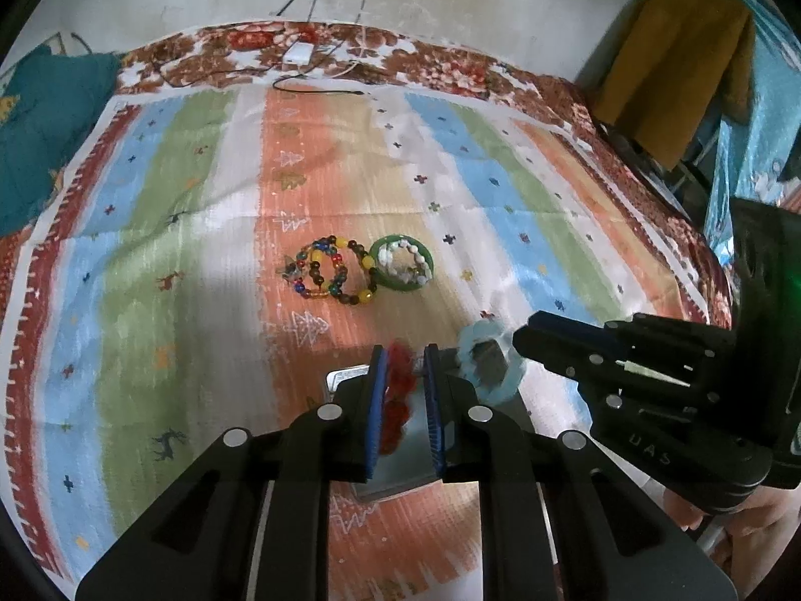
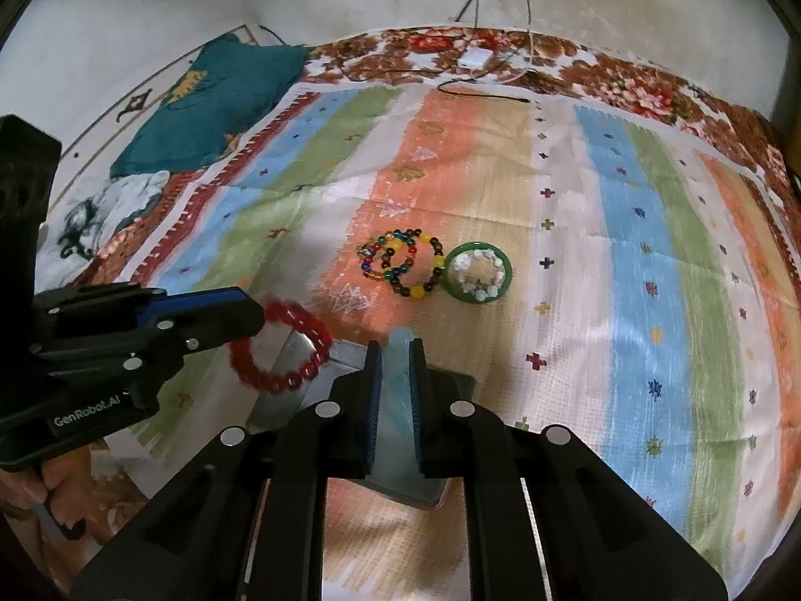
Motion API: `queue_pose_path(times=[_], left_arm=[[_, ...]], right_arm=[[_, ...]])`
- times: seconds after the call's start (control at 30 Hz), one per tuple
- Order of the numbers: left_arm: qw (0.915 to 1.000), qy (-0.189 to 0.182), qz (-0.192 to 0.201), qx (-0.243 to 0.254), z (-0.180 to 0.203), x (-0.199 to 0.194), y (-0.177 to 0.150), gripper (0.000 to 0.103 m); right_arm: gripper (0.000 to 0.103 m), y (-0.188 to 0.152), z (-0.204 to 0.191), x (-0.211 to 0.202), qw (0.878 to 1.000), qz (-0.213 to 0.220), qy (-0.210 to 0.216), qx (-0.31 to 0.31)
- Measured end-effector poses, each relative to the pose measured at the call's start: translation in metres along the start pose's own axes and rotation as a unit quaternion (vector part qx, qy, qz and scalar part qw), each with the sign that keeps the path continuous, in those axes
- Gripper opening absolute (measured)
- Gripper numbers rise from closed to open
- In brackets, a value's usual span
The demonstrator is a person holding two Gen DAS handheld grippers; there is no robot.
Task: Organize jewelry
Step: 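Open both tools to drop the bracelets into the tin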
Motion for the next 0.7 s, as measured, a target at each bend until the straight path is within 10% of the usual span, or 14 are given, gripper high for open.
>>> queue_pose_path(times=[0.07, 0.7], left_arm=[[1.0, 0.001, 0.006, -0.008, -0.004, -0.002, 0.002, 0.031], [0.9971, 0.044, -0.01, -0.061, -0.052, 0.035, 0.028, 0.04]], right_arm=[[0.049, 0.003, 0.004, -0.001, 1.0, 0.008, -0.007, 0.01], [0.054, 0.026, 0.028, 0.027, 0.999, -0.005, -0.029, 0.045]])
Point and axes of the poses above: each gripper's, at about its wrist camera, not at the fingertips, and x roughly the way its jaws point, z to its right, y to its top, the point moved 2 cm from there along x, roughly the way its jaws point, and after that the axes turned 6 degrees about -z, right-handed, at the moved point
